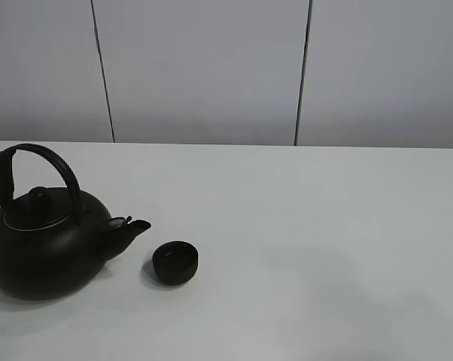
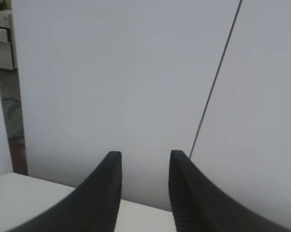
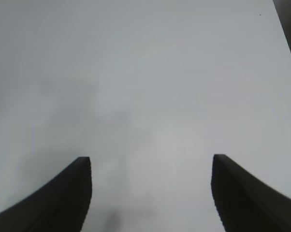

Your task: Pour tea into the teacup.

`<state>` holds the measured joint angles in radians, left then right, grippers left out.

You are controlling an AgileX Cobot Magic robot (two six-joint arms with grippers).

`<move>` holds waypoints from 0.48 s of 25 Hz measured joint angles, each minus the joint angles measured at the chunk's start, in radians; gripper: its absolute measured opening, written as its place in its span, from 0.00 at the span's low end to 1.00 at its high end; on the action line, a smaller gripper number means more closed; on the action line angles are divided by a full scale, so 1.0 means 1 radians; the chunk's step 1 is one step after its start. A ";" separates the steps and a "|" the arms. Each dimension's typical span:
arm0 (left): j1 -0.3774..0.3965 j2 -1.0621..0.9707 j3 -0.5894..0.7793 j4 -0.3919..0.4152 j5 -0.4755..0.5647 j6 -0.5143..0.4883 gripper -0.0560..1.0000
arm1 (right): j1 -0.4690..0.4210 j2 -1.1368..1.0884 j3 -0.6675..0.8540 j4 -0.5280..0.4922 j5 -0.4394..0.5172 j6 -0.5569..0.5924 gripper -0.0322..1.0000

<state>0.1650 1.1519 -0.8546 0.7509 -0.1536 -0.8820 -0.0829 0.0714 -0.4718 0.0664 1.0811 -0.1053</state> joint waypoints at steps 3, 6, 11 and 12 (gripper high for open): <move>0.000 -0.039 -0.069 -0.002 0.101 0.043 0.28 | 0.000 0.000 0.000 0.000 -0.001 0.000 0.50; 0.000 -0.079 -0.151 -0.010 0.233 0.171 0.28 | 0.000 0.000 0.000 0.000 0.000 0.000 0.50; 0.000 -0.130 -0.344 -0.106 0.544 0.503 0.28 | 0.000 0.000 0.000 0.000 0.000 0.000 0.50; 0.000 -0.134 -0.378 -0.136 0.608 0.564 0.28 | 0.000 0.000 0.000 0.000 0.000 0.000 0.50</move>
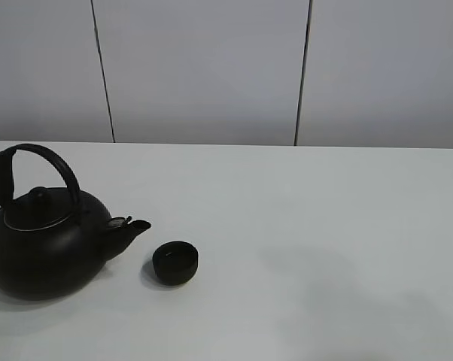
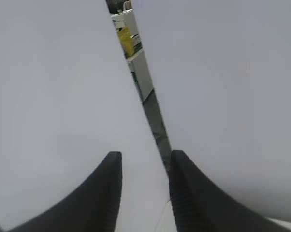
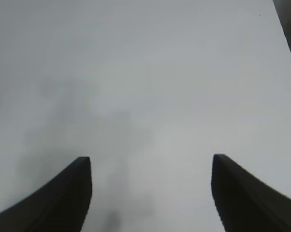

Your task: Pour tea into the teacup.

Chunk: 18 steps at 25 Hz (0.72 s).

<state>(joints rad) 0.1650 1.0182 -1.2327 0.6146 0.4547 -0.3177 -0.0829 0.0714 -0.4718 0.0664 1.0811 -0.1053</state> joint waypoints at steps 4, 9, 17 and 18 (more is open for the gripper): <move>0.000 -0.062 -0.127 -0.133 0.166 0.226 0.28 | 0.000 0.000 0.000 0.000 0.000 0.000 0.50; 0.000 -0.292 -0.213 -0.405 0.357 0.466 0.28 | 0.000 0.000 0.000 0.000 0.000 0.000 0.50; 0.000 -0.751 -0.207 -0.852 0.752 0.627 0.28 | 0.000 0.000 0.000 0.000 0.000 0.000 0.50; 0.000 -0.810 -0.193 -0.869 0.783 0.619 0.28 | 0.000 0.000 0.000 0.000 0.000 0.000 0.50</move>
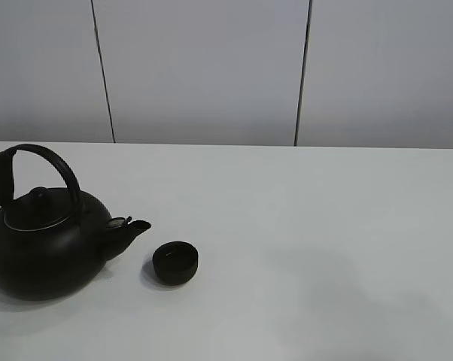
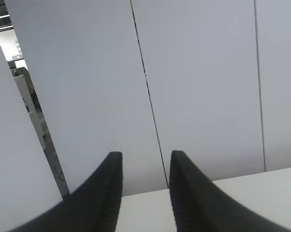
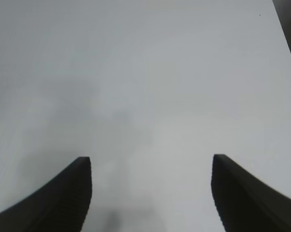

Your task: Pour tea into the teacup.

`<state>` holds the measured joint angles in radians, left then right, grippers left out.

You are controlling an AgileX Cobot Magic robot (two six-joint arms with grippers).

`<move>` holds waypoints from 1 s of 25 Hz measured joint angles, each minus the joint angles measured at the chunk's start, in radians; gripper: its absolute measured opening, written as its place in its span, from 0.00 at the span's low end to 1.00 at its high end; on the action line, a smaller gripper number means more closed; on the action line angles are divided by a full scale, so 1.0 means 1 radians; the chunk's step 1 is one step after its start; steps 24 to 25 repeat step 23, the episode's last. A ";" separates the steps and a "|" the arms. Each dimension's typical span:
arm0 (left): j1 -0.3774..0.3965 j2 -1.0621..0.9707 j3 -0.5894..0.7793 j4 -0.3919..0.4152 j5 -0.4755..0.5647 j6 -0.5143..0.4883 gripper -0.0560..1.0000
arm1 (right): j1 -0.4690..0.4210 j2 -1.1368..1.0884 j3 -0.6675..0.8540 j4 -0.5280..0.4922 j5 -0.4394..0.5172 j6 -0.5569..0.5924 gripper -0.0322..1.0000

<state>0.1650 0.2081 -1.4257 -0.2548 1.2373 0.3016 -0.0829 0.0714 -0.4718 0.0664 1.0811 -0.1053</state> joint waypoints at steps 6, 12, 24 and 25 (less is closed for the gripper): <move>0.000 -0.231 0.253 0.094 0.056 -0.122 0.28 | 0.000 0.000 0.000 0.000 0.001 0.000 0.50; 0.000 -0.226 0.594 0.133 0.048 -0.165 0.28 | 0.000 0.000 0.000 0.000 0.000 0.000 0.50; -0.001 -0.226 0.922 0.135 -0.066 -0.138 0.28 | 0.000 0.000 0.000 0.000 0.000 0.000 0.50; -0.001 -0.226 0.922 0.135 -0.066 -0.138 0.28 | 0.000 0.000 0.000 0.000 0.000 0.000 0.50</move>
